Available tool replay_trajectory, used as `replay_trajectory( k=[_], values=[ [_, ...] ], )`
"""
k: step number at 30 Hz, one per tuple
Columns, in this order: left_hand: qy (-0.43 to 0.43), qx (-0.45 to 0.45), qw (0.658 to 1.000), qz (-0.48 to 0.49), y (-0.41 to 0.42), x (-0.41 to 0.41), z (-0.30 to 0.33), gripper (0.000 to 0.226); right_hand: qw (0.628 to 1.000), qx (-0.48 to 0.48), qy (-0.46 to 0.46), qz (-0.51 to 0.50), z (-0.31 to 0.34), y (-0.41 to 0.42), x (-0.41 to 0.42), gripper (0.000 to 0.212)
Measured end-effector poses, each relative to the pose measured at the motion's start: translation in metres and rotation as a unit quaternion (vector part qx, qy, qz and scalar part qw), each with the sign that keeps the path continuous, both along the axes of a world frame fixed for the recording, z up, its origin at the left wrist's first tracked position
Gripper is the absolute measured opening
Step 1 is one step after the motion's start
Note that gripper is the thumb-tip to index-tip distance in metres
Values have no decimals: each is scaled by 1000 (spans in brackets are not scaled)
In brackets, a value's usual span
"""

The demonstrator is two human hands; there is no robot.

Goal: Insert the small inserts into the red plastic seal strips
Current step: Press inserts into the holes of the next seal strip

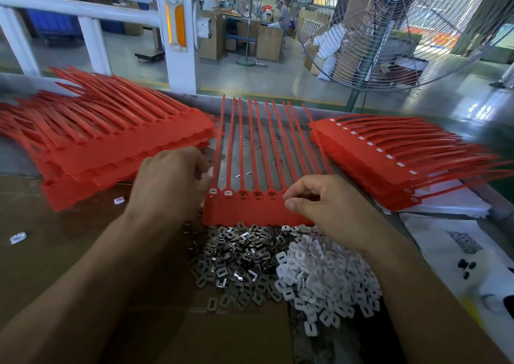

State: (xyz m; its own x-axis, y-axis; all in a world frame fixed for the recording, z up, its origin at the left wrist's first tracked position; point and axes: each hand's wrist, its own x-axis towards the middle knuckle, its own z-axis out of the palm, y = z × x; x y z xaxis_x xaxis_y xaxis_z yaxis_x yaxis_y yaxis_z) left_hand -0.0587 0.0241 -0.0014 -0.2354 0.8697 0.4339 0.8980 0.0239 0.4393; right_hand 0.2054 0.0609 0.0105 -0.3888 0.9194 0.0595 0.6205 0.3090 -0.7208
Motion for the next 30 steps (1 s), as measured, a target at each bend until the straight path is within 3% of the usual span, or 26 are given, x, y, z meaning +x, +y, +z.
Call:
replay_trajectory(
  k=[6,12,22,30],
  values=[
    [70,-84,988,105,2,-18,-7,10,999,2,-37,13,1,4,5,9],
    [74,-91,986,117,2,-18,-7,20,996,-18,-65,53,2,5,10,9],
    [-16,1,1000,-22,4,10,-8,12,983,-4,-122,137,2,3,6,28],
    [-24,9,994,-108,1,26,-11,10,980,13,-135,147,1,3,4,18]
  ],
)
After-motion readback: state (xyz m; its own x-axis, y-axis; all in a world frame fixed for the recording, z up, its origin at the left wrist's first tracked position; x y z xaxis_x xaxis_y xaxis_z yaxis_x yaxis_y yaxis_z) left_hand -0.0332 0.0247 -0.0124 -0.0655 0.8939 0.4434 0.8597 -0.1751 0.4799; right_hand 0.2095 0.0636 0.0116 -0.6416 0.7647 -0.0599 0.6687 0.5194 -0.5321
